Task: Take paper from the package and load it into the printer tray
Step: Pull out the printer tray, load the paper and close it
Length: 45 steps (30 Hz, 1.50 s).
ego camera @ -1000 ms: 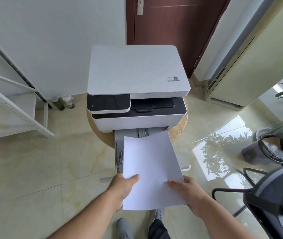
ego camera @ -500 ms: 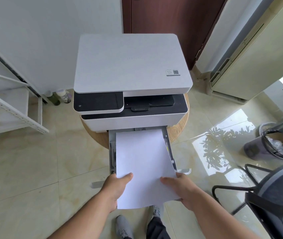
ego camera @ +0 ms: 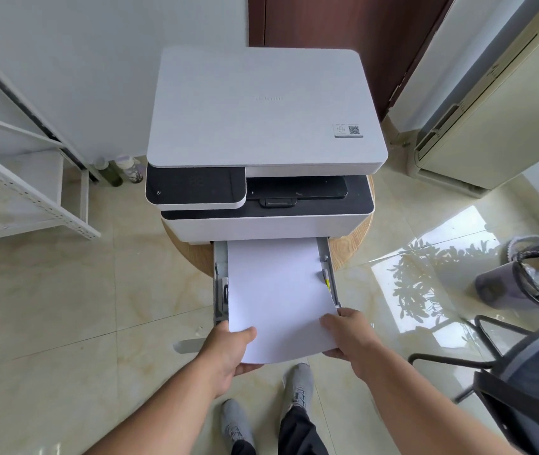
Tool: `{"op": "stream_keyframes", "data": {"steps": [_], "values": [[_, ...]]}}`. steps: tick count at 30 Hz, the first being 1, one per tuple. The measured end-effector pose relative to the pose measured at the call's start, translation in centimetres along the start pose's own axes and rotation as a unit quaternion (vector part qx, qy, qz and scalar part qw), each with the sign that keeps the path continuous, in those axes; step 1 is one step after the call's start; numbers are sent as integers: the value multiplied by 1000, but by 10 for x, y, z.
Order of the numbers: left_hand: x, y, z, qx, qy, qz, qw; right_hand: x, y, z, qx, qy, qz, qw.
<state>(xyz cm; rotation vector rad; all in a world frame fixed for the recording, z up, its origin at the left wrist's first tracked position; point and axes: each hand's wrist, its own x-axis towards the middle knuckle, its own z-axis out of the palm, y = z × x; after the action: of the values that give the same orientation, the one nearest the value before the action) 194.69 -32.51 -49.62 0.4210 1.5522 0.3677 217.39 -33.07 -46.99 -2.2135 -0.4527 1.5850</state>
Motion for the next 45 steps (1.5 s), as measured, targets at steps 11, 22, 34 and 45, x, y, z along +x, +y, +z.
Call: {"op": "stream_keyframes", "data": {"steps": [11, 22, 34, 45], "values": [[10, 9, 6, -46, 0, 7, 999, 4, 2, -3, -71, 35, -22, 997], [16, -1, -7, -44, -17, 5, 999, 18, -8, 4, -39, 39, -8, 998], [41, 7, -3, -74, 16, 5, 997, 28, -15, 8, -16, 40, -21, 999], [38, 9, -5, -9, 31, 8, 999, 35, -9, 10, -2, 84, -22, 996]]}}
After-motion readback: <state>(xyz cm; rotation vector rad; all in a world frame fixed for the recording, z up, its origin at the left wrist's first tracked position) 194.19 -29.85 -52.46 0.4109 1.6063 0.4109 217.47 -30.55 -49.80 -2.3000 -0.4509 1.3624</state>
